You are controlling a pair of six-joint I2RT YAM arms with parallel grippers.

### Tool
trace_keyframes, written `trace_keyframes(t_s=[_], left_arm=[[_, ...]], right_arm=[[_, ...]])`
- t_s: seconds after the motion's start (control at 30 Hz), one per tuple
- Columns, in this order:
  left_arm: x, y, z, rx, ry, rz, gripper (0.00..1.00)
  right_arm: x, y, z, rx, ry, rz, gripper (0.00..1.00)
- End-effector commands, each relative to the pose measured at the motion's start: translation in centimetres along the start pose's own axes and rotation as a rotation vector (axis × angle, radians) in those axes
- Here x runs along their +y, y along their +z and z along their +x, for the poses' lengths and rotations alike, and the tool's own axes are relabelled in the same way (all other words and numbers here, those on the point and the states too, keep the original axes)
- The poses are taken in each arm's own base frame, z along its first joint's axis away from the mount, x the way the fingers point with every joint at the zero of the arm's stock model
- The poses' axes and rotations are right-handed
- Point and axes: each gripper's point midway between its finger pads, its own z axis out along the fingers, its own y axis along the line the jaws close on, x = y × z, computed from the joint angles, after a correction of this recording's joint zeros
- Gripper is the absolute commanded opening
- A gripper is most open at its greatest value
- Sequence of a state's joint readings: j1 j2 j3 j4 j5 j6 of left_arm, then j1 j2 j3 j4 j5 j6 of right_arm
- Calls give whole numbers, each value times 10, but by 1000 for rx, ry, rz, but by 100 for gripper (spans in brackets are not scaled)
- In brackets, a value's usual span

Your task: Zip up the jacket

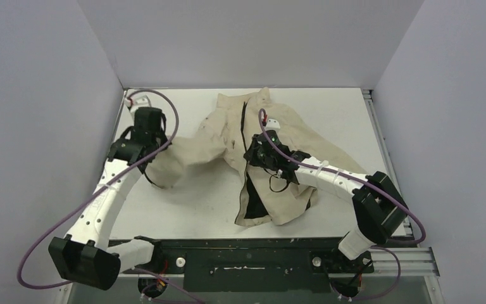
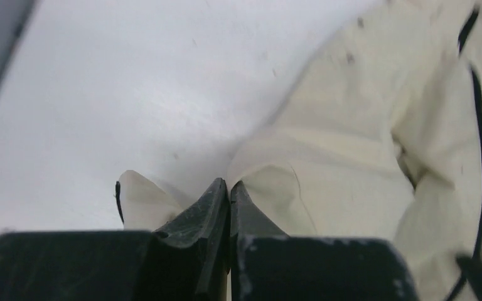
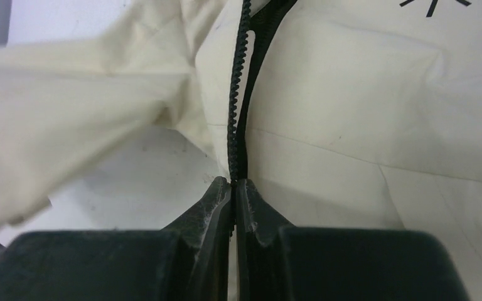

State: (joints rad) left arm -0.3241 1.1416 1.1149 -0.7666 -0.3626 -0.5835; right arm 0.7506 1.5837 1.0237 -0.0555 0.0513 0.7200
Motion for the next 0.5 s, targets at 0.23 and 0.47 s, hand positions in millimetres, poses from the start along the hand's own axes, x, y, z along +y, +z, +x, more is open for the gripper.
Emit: trace_keyframes(t_s=[0.23,0.47], left_arm=[[34,18,-87,-157,51,-112,83],[-43,-23,-4,-87,-79,480,97]], right_arm=[[34,-26,-31,-72,32,-177,0],[6,-28,-23,-43,29,-148,0]])
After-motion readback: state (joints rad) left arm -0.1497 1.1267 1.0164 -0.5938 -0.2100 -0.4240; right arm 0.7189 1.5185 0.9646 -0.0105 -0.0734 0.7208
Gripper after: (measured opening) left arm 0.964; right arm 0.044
